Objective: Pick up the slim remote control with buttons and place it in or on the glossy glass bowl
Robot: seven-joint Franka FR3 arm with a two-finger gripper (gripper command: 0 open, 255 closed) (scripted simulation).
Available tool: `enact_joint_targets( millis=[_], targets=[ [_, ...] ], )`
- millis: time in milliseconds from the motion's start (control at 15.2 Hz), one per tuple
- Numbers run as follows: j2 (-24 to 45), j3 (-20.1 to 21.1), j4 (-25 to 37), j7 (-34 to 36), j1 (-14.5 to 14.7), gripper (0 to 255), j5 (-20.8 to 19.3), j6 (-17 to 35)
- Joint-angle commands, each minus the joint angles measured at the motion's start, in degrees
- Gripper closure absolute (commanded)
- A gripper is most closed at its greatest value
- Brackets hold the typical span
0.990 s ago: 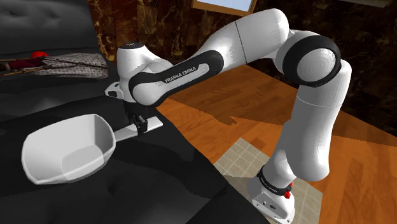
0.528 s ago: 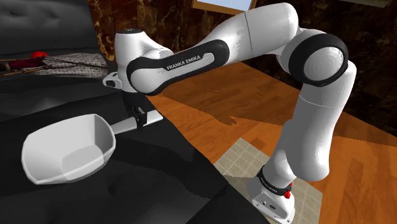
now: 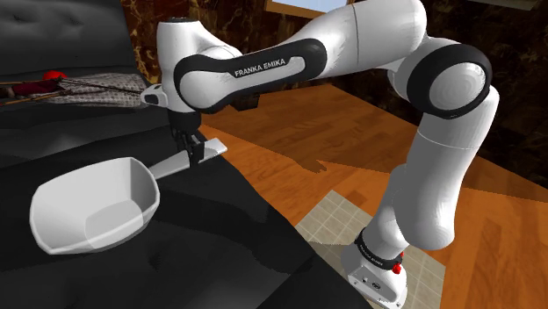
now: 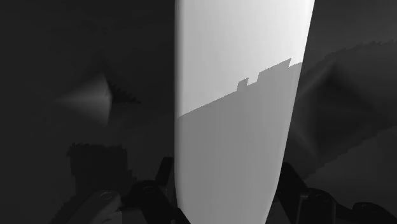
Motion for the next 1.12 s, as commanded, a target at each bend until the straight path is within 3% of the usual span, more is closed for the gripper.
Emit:
enact_joint_targets(
  millis=[0,1056],
  targets=[
    [-0.4,0.1,1.2,-0.1,0.1,255,0.1,-1.4],
    [-0.7,0.6,12.1,0.8,0.9,255,0.2,-12.5]
  ],
)
